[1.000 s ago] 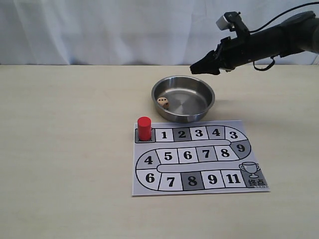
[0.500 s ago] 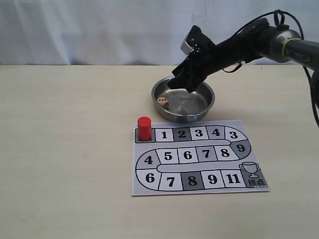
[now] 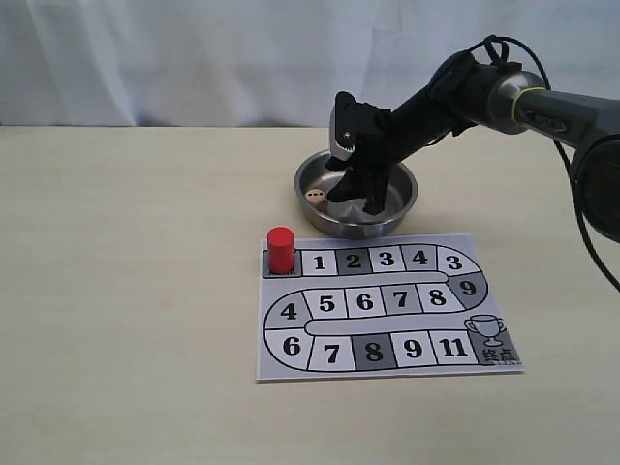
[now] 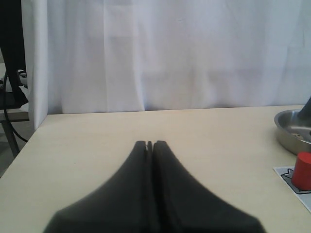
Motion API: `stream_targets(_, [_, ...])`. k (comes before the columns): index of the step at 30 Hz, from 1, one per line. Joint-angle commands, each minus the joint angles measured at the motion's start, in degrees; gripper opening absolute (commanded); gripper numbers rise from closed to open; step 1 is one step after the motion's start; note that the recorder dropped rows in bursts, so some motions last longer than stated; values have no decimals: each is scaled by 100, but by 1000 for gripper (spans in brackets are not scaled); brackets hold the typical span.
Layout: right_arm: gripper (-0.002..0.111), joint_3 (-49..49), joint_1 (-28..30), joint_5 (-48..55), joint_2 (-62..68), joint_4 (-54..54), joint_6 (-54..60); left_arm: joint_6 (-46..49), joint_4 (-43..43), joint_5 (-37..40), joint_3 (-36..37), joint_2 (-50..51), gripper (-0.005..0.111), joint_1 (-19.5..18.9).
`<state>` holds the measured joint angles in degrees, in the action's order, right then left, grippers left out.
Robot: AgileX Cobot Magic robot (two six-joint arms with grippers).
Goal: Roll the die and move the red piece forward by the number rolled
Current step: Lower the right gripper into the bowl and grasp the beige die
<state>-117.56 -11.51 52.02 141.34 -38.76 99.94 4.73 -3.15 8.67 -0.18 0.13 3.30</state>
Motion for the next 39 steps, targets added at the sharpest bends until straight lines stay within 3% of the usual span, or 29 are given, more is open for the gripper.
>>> stream_targets(1, [51, -34, 3, -5, -11, 277, 72, -47, 6, -48, 18, -13, 0, 11])
stream_targets(39, [51, -34, -87, -374, 383, -255, -18, -47, 6, -48, 18, -13, 0, 11])
